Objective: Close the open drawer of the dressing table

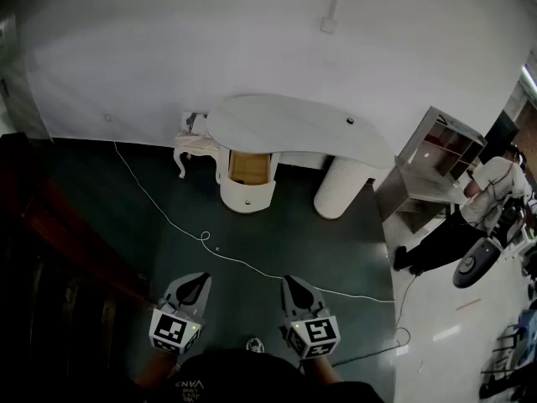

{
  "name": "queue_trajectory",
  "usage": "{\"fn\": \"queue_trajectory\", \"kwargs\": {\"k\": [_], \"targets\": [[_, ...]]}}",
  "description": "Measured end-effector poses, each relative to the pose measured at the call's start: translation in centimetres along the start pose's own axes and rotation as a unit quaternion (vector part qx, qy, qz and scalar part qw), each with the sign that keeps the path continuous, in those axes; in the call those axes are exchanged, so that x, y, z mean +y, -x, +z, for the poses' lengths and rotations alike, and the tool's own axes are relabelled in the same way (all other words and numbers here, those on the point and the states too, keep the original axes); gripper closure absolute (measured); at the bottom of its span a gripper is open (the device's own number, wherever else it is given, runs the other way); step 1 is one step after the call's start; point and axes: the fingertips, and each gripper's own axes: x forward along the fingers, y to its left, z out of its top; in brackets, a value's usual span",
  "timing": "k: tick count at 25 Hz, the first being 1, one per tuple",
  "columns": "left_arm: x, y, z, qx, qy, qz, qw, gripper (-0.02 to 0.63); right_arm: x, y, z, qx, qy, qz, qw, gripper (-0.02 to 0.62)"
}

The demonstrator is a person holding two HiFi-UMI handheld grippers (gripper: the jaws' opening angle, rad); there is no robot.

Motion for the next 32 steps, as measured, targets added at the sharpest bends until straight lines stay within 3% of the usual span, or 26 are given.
{"fn": "queue_trajectory", "kwargs": {"k": [7, 11, 12, 13, 14, 15, 23, 32], "targets": [[-2.3, -2.2, 0.1, 0.006, 0.009, 0.009, 0.9999, 0.588, -2.8, 0.4, -0.3, -0.007, -0.017, 0.017, 1.0, 0.589], [-3.2, -3.4, 0.2, 0.011, 0.022, 0.038, 0.999, 0.584, -5.5, 0.7, -0.5, -0.008, -0.023, 0.013, 1.0, 0.585], [-3.4, -3.7, 0.1, 0.014, 0.027, 0.045, 0.9985, 0.579, -6.1, 0.7, -0.6, -0.007, -0.023, 0.013, 1.0, 0.547], [-3.6, -4.0, -0.1, 0.017, 0.033, 0.051, 0.998, 0.541, -6.6, 0.7, -0.7, -0.006, -0.024, 0.014, 1.0, 0.473], [-3.7, -4.3, -0.4, 0.019, 0.038, 0.056, 0.9975, 0.446, -6.9, 0.7, -0.9, -0.005, -0.024, 0.018, 1.0, 0.434], [-4.0, -4.4, -0.7, 0.022, 0.043, 0.06, 0.9971, 0.397, -7.3, 0.7, -1.2, -0.003, -0.023, 0.022, 0.999, 0.434], [-5.2, -5.3, -3.4, 0.051, 0.065, 0.076, 0.9937, 0.397, -9.0, -0.6, -3.1, 0.022, -0.032, 0.049, 0.998, 0.434], [-0.3, -9.5, -4.1, 0.067, 0.083, 0.087, 0.9905, 0.399, -11.2, -6.8, -3.0, 0.051, -0.042, 0.046, 0.997, 0.434]]}}
